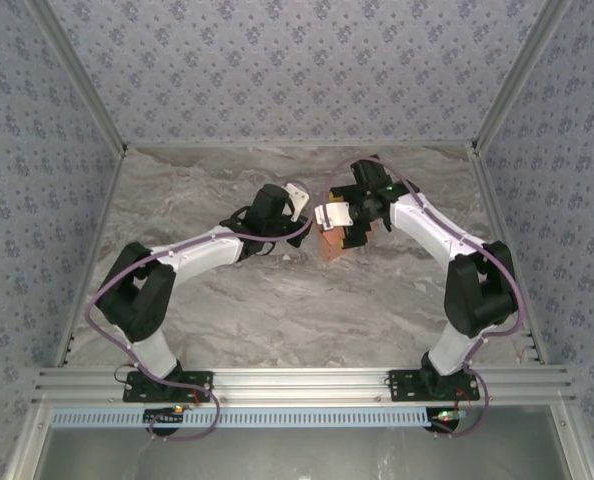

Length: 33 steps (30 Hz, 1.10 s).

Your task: Fold the paper box

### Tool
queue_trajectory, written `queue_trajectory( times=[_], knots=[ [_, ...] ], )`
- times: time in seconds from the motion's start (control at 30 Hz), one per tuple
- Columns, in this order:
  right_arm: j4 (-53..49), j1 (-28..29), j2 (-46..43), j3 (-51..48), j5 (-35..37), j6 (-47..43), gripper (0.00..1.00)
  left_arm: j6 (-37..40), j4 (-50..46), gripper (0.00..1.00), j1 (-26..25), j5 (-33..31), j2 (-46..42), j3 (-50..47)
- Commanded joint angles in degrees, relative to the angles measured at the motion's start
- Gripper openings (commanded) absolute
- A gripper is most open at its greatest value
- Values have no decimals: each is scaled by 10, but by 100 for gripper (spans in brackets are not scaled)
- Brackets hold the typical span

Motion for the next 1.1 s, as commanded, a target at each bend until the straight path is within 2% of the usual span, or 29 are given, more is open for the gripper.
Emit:
queue_trajectory(
  times=[0.0, 0.33, 0.63, 0.77, 0.87, 1.0, 1.07],
  knots=[
    [-12, -4, -2, 2, -3, -29, 100, 19, 8, 0, -5, 14, -12, 6],
    [-26, -12, 47, 45, -6, -41, 100, 44, 12, 0, -8, 50, -6, 7],
    [-108, -10, 87, 95, -14, -76, 100, 67, 18, 0, -13, 63, -6, 2],
    [-130, -17, 103, 110, -14, -60, 100, 77, 20, 0, -14, 71, -13, -3],
    [-135, -24, 108, 118, -31, -42, 89, 84, 20, 0, -14, 72, -17, -6],
    [-160, -30, 123, 145, -59, -20, 65, 90, 17, 0, -14, 70, -16, -7],
    [-165, -28, 132, 156, -57, -10, 60, 91, 16, 0, -14, 68, -15, -6]
  ],
)
